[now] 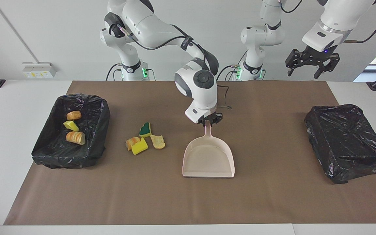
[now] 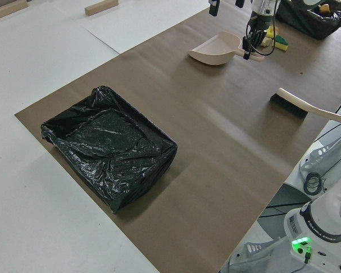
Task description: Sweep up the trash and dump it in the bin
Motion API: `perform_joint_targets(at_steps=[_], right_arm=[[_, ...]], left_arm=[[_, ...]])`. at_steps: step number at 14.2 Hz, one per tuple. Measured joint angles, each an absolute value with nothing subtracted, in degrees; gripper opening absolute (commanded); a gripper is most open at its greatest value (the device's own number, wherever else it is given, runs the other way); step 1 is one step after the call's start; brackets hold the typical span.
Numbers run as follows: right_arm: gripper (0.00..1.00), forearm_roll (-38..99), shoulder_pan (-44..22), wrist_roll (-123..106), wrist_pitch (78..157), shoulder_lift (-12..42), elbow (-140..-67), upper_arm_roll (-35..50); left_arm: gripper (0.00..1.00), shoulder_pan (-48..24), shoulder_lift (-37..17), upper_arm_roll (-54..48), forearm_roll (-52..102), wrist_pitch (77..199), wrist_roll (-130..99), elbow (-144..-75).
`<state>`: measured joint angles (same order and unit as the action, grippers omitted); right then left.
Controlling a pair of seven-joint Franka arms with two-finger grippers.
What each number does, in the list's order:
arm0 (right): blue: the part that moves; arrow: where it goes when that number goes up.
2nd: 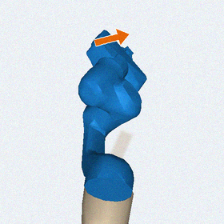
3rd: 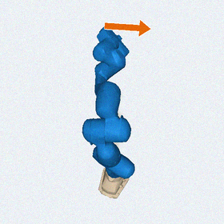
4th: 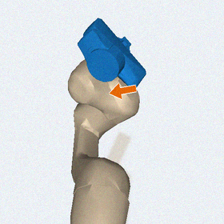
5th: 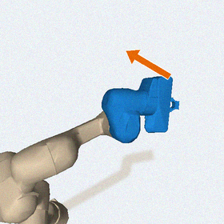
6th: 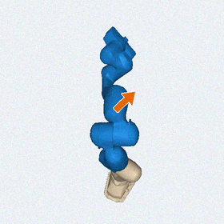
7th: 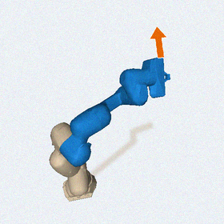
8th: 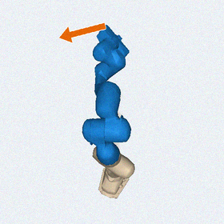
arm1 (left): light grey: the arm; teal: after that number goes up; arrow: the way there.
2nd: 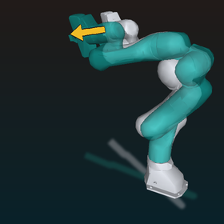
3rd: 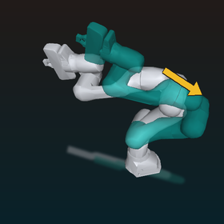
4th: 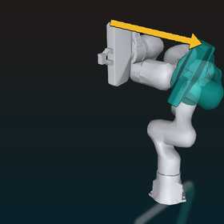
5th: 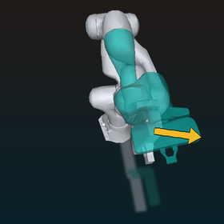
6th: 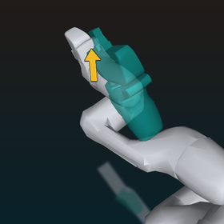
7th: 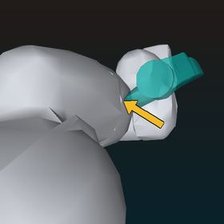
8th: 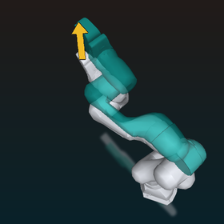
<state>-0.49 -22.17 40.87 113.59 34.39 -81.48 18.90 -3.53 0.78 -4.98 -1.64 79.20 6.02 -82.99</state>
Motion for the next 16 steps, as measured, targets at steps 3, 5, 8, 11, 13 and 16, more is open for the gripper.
perform_joint_targets(at_steps=[3, 5, 8, 11, 13, 16], right_arm=[[1.0, -0.99, -22.15, 38.08, 113.62, 34.45, -81.99, 18.83], [1.0, -1.33, -21.83, 35.92, 113.69, 34.41, -81.95, 18.64], [1.0, -1.38, -20.25, 34.46, 112.15, 32.93, -81.78, 18.46], [1.0, -1.37, -17.37, 32.01, 106.72, 29.97, -81.7, 18.42], [1.0, -0.88, -16.44, 30.88, 102.16, 26.57, -81.84, 18.46], [1.0, 2.83, -17.24, 30.88, 98.12, 18.32, -87.19, 19.08]], left_arm=[[1.0, -3.53, 0.81, -4.98, -1.55, 79.79, 6.11, -82.99], [1.0, -3.54, 0.81, -5.08, -1.51, 79.91, 7.17, -83.04], [1.0, -3.57, 0.81, -5.43, -1.4, 80.08, 8.88, -83.76], [1.0, -3.61, 0.78, -5.61, -0.66, 81.97, 8.9, -84.34], [1.0, -4.47, 0.33, -5.87, -0.44, 84.13, 8.31, -84.92], [1.0, -9.16, -2.52, -6.22, -0.35, 89.32, 1.03, -86.08]])
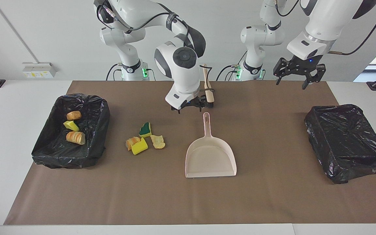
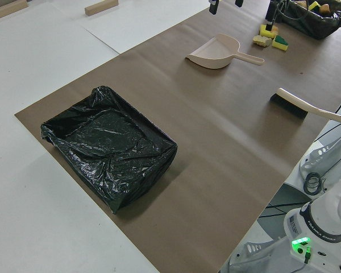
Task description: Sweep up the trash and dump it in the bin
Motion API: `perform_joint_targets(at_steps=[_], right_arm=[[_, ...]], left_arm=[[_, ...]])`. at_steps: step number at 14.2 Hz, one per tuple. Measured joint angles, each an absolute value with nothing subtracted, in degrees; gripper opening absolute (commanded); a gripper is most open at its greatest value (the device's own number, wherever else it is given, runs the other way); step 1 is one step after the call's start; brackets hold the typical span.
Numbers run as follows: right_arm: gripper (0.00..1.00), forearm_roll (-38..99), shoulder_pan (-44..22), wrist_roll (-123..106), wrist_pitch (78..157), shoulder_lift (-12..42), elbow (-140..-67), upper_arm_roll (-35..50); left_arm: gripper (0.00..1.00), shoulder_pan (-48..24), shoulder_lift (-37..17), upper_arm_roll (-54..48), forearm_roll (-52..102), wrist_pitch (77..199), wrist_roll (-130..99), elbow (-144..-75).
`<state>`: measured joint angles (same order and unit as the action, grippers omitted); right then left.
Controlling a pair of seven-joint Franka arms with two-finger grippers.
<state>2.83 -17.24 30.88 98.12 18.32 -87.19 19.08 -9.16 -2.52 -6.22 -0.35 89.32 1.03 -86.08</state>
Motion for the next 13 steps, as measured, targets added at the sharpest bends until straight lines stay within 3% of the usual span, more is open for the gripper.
perform_joint_targets(at_steps=[2, 6, 8, 13], right_arm=[[1.0, 4.66, -20.39, 31.06, 98.47, 12.1, -94.94, 19.41], [1.0, 12.39, -27.9, 33.72, 107.35, 0.0, -114.29, 19.64], [1.0, 15.18, -30.55, 35.02, 109.38, -4.39, -120.47, 19.61], [1.0, 15.89, -39.45, 43.74, 122.03, -4.72, -130.07, 19.63]], left_arm=[[1.0, -13.55, -5.52, -6.4, -0.35, 94.17, -5.16, -87.48], [1.0, -21.23, -12.36, -6.55, -0.42, 104.64, -18.03, -91.04], [1.0, -24.22, -16.62, -6.59, -0.47, 109.33, -23.49, -91.37], [0.99, -26.17, -19.68, -6.54, -0.49, 113.86, -25.43, -93.6]])
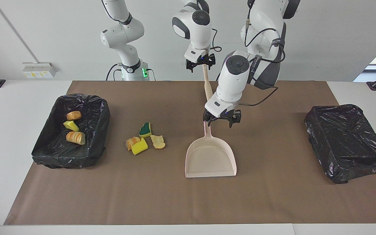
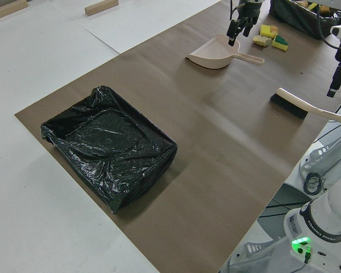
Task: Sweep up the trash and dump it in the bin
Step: 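Grasp the dustpan handle with the left gripper while the right gripper takes the brush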
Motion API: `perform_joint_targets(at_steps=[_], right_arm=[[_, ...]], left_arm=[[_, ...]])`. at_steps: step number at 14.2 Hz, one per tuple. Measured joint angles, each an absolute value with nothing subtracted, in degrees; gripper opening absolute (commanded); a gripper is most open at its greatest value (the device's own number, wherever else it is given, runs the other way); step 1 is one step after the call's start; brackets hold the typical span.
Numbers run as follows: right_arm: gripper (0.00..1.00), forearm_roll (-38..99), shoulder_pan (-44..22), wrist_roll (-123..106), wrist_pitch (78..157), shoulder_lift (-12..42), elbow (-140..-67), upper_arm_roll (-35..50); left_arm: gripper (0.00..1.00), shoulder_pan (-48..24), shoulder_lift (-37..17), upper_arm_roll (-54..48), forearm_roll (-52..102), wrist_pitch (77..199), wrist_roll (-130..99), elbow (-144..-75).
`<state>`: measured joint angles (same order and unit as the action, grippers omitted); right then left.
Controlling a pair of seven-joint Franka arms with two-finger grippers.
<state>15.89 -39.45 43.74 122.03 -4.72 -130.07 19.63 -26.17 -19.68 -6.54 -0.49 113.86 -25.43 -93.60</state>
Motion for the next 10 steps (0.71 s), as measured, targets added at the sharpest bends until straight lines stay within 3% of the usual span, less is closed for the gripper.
perform_joint_targets(at_steps=[5, 6, 8, 10], right_arm=[[1.0, 15.94, -42.4, 46.18, 129.52, -0.03, -132.33, 19.52], [0.91, 15.95, -42.7, 46.18, 129.53, -0.02, -132.34, 19.52], [0.44, 15.97, -43.49, 46.19, 130.06, -0.02, -132.51, 19.51], [0.09, 15.99, -43.9, 46.25, 130.79, -0.02, -132.89, 19.5]], left_arm=[[0.96, -28.26, -20.57, -6.53, -0.48, 121.48, -28.81, -98.5], [0.96, -28.77, -20.95, -6.53, -0.48, 121.6, -29.13, -98.87], [0.9, -29.59, -21.97, -6.49, -0.48, 122.11, -29.77, -99.19], [0.77, -29.77, -22.56, -6.47, -0.48, 122.54, -30.01, -99.23]])
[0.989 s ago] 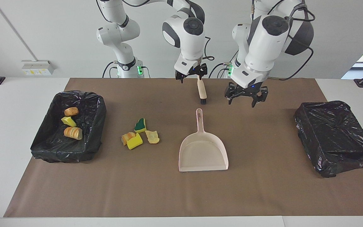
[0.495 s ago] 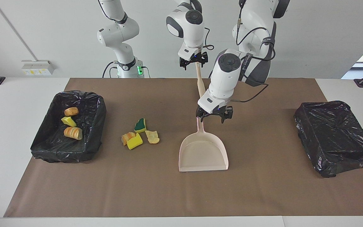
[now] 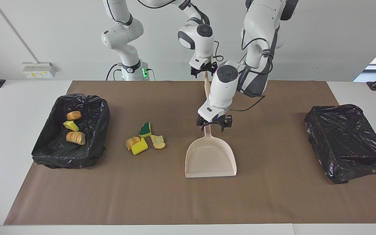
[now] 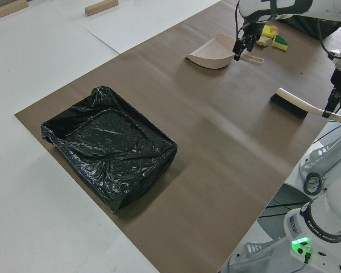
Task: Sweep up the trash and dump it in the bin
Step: 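Grasp the dustpan handle with the left gripper while the right gripper takes the brush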
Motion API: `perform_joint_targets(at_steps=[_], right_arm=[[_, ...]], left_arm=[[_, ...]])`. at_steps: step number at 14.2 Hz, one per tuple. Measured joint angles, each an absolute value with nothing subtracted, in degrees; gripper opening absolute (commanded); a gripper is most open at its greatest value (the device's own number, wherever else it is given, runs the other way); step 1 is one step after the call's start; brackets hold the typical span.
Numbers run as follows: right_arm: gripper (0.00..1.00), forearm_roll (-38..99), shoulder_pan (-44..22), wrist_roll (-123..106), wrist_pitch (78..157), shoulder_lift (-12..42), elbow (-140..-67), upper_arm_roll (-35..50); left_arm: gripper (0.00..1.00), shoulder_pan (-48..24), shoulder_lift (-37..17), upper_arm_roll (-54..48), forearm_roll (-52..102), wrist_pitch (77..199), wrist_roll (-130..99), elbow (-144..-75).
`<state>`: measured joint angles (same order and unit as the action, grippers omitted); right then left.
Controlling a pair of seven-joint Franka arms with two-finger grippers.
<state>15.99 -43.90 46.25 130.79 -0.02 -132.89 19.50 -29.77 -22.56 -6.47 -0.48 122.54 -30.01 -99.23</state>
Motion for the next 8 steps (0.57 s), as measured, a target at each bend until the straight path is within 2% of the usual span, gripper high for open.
perform_joint_targets(at_steps=[1, 3, 5, 8], right_arm=[[0.0, 16.01, -43.9, 46.41, 130.85, -0.02, -132.97, 19.5], [0.0, 16.02, -43.9, 47.53, 130.87, -0.02, -133.04, 19.47], [0.0, 16.04, -43.91, 48.48, 130.94, -0.02, -133.07, 19.44], [0.0, 16.03, -43.88, 49.1, 130.52, -0.02, -133.06, 18.97]], left_arm=[[0.73, -29.77, -22.79, -6.37, -0.49, 122.8, -30.02, -99.23], [0.57, -29.77, -22.99, -6.15, -0.89, 123.1, -30.02, -99.23], [0.34, -29.77, -23.0, -6.09, -2.45, 123.15, -30.02, -99.23], [0.1, -29.75, -23.0, -6.04, -4.32, 123.13, -30.02, -99.19]])
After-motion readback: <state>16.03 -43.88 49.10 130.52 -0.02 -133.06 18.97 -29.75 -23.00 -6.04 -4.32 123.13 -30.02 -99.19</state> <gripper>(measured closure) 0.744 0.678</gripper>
